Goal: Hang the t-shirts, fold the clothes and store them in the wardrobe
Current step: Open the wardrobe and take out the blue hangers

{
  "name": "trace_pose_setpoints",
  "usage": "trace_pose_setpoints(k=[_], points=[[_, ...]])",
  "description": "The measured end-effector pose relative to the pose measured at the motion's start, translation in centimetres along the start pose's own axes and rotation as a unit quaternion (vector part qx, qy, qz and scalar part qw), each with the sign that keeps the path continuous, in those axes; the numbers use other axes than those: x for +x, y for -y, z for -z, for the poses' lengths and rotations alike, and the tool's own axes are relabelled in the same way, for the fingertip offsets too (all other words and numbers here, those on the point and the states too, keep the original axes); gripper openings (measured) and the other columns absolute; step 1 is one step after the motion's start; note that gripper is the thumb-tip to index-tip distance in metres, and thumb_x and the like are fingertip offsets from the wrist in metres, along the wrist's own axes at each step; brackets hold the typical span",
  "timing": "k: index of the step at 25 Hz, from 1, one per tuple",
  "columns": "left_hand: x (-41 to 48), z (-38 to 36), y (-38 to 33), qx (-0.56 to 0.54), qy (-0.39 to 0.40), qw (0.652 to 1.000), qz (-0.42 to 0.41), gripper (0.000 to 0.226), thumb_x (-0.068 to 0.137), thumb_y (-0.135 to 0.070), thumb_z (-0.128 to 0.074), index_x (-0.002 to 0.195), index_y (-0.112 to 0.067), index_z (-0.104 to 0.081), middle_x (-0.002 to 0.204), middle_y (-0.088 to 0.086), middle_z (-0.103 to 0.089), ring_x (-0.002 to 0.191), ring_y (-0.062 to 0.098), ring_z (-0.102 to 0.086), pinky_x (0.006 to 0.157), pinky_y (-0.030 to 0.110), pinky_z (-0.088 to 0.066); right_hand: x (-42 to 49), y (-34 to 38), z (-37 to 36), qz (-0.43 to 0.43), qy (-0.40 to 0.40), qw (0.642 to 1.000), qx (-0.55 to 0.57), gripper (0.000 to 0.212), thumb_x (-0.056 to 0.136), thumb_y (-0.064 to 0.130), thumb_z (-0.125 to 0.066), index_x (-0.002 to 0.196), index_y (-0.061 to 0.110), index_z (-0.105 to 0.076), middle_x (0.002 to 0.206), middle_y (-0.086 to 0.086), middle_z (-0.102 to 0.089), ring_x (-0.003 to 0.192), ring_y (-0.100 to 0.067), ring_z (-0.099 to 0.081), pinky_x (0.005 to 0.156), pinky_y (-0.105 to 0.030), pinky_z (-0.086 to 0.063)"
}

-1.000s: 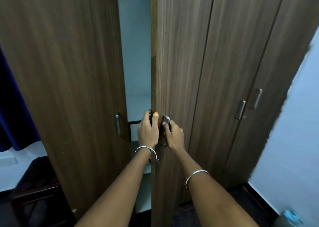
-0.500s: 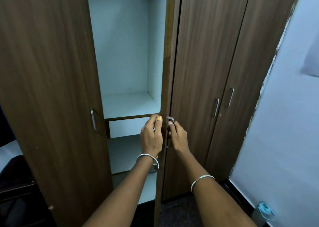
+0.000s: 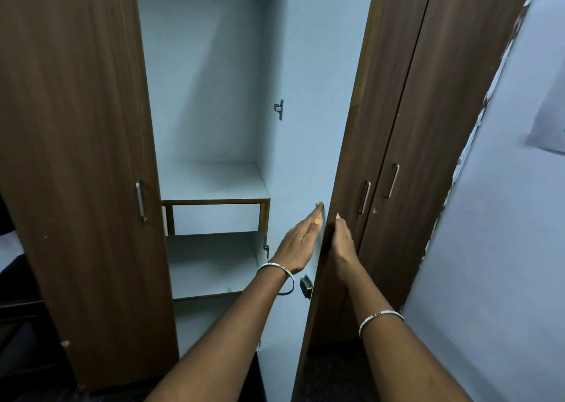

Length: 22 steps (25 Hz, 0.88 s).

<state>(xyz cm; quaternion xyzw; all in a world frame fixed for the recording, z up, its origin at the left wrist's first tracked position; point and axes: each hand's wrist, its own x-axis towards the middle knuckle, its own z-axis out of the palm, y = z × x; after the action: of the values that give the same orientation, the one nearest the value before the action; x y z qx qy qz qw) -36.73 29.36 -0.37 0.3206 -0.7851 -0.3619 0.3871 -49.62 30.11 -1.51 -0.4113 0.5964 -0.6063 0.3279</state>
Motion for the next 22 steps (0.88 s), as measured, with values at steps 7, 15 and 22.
trace_pose_setpoints(k=[7,15,22], points=[[0.8,-0.6,0.4,-0.008,-0.034,0.999,0.029,0.051,0.106,-0.05,-0.023,0.152,-0.033,-0.035,0.158,-0.012,-0.034,0.147,0.011,-0.029,0.115,0.024,-0.023,-2.4,-2.7,0.9,0.089,-0.165,0.979,-0.076,0.023,0.102,0.045,-0.042,0.105,0.025,-0.051,0.096,0.003,-0.06,0.086,-0.011,-0.058,0.073,-0.032,-0.047],[-2.7,4.7,4.5,0.064,-0.195,0.974,0.096,0.036,0.105,-0.031,-0.044,0.132,-0.013,-0.058,0.134,0.006,-0.062,0.124,0.024,-0.055,0.104,0.033,-0.044,-5.3,-5.1,-5.8,0.218,-0.155,0.926,-0.266,0.033,0.103,0.029,-0.046,0.073,0.018,-0.057,0.064,0.004,-0.055,0.063,-0.015,-0.051,0.051,-0.026,-0.027],[-5.5,15.1,9.4,0.105,-0.297,0.938,0.147,0.025,0.1,-0.023,-0.055,0.121,-0.014,-0.064,0.122,0.005,-0.066,0.11,0.021,-0.062,0.09,0.029,-0.048,-5.2,-6.1,-15.2,0.184,-0.133,0.944,-0.238,0.016,0.101,0.022,-0.05,0.091,0.015,-0.061,0.083,0.001,-0.062,0.079,-0.014,-0.048,0.066,-0.03,-0.037]])
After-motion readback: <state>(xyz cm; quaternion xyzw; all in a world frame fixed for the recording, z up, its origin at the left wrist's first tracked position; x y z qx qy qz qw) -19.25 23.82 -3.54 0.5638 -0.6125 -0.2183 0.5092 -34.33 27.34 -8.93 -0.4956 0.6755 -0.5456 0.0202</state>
